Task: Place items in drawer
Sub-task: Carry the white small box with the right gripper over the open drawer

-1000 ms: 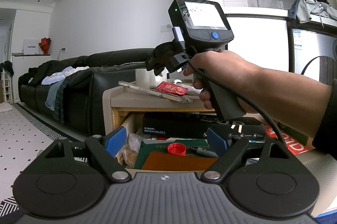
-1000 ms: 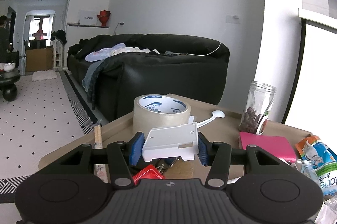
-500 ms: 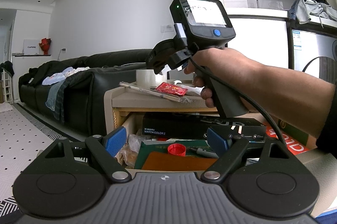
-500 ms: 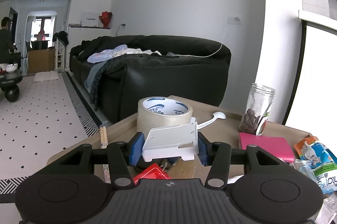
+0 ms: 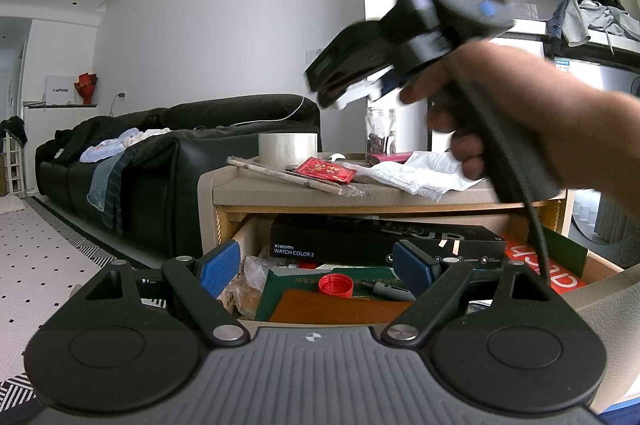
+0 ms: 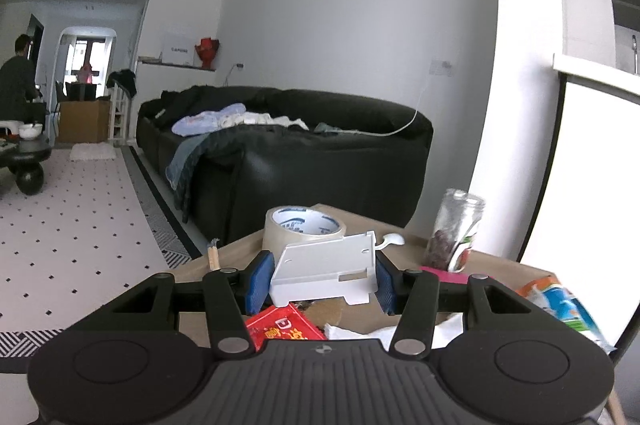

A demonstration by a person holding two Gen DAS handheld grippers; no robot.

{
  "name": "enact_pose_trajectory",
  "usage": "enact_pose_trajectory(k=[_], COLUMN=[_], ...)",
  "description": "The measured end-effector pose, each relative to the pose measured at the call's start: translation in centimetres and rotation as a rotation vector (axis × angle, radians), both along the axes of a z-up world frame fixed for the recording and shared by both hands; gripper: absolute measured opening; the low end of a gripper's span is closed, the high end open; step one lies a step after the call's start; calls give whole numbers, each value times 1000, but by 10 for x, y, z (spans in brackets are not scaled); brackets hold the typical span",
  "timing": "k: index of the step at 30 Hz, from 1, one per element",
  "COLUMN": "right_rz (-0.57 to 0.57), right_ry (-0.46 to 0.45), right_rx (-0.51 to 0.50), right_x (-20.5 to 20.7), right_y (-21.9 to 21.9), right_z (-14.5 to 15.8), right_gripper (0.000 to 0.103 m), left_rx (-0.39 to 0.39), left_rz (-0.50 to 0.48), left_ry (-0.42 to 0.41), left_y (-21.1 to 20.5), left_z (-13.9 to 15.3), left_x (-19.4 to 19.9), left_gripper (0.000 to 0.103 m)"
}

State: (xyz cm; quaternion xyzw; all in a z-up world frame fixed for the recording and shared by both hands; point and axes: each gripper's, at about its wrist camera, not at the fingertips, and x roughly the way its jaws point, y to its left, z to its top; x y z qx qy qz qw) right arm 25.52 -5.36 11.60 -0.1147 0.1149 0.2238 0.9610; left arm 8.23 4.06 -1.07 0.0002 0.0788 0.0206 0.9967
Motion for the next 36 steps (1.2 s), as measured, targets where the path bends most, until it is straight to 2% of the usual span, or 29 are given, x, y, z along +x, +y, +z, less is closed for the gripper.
enact_pose_trajectory(k=[6, 20, 24, 36], right_rz=[23, 17, 81, 195], right_ry=[6, 99, 182, 311], right_rx=[7, -97, -153, -310], right_x=[-19, -38, -44, -25], right_y=[-34, -75, -73, -35], right_z=[7, -30, -32, -48], right_gripper=[55, 55, 55, 55], left_rx=[0, 1, 1, 0], left_rz=[0, 0, 0, 0], left_ry=[-2, -9, -10, -7], left_y=[-1, -1, -1, 0], left_z=[0, -1, 0, 2], left_x=[-1, -2, -2, 0], left_gripper=[86, 86, 86, 86])
